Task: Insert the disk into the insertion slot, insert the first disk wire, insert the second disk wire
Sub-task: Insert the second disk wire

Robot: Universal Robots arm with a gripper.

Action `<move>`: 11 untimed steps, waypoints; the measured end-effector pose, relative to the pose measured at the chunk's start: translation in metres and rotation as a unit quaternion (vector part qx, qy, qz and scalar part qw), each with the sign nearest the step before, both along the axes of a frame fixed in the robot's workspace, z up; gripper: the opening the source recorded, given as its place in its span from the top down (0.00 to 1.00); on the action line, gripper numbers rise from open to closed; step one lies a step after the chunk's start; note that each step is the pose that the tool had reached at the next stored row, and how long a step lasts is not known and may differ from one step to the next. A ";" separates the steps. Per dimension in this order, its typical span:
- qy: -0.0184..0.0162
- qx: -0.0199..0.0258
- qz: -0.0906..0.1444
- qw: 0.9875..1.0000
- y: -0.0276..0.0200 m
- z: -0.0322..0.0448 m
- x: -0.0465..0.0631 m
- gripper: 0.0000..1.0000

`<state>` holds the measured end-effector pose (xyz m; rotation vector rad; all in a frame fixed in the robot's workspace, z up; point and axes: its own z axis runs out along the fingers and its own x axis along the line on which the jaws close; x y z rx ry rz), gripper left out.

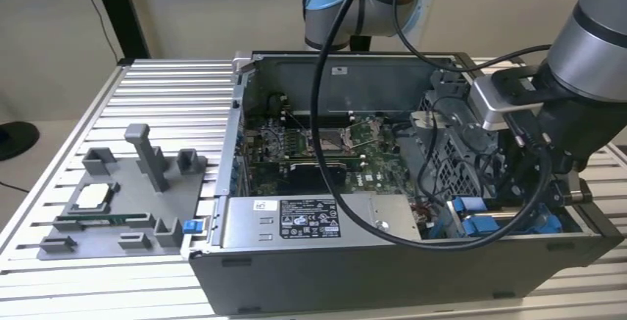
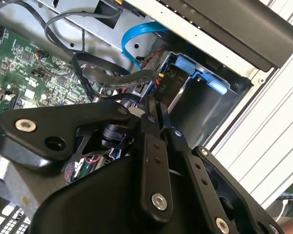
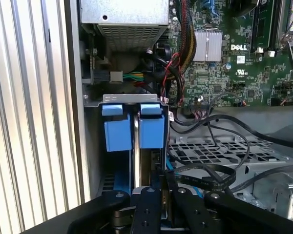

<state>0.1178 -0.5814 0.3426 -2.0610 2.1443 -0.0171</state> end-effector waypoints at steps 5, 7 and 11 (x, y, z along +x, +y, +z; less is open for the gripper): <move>0.000 0.000 0.003 1.000 0.0000 -0.0013 0.000 1.00; 0.000 -0.001 0.005 1.000 0.0000 -0.0014 0.000 1.00; 0.000 -0.001 0.009 1.000 0.0001 -0.0024 0.000 1.00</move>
